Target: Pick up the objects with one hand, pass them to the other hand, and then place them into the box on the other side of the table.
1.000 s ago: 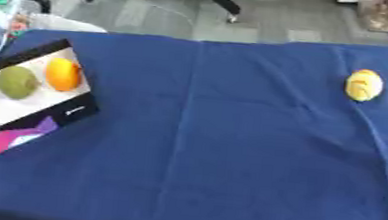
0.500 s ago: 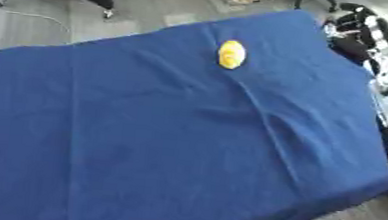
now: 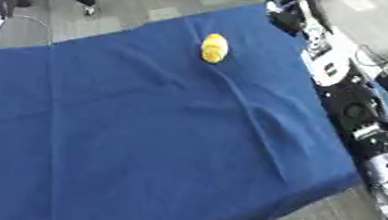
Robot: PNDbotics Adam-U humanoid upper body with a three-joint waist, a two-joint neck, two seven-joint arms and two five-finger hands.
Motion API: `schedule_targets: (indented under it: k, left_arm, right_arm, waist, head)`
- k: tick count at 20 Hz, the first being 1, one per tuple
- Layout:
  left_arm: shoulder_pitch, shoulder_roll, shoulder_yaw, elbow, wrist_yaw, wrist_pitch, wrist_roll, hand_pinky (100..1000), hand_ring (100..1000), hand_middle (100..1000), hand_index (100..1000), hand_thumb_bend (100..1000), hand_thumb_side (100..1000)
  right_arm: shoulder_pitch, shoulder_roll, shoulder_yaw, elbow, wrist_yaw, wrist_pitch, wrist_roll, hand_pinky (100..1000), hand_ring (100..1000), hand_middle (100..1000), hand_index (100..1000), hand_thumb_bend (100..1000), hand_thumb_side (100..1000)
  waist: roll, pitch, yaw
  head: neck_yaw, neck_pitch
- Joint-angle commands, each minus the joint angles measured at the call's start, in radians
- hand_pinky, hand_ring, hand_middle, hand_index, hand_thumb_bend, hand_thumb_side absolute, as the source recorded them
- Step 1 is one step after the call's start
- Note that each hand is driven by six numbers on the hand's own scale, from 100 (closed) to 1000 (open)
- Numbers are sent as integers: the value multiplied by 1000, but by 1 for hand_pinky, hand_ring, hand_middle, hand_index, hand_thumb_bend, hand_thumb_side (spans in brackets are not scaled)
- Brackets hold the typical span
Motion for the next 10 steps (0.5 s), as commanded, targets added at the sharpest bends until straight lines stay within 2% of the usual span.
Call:
schedule_targets:
  k: [1,10]
  left_arm:
    - [-2,-20,-5,-16,15,-3,12,758,703,746,867,363,670]
    - [8,-31,-7,-16,14,-9,15,758,702,744,865,347,680]
  right_arm:
    - [-51,29,3,44,54,-4,-6,783,769,731,954,100,723]
    - [-70,112,10,102,126,-3,22,790,763,737,952,100,791]
  waist:
    - [10,6,10]
    - [11,10,37]
  head:
    - [-18,-3]
    - [-26,-3]
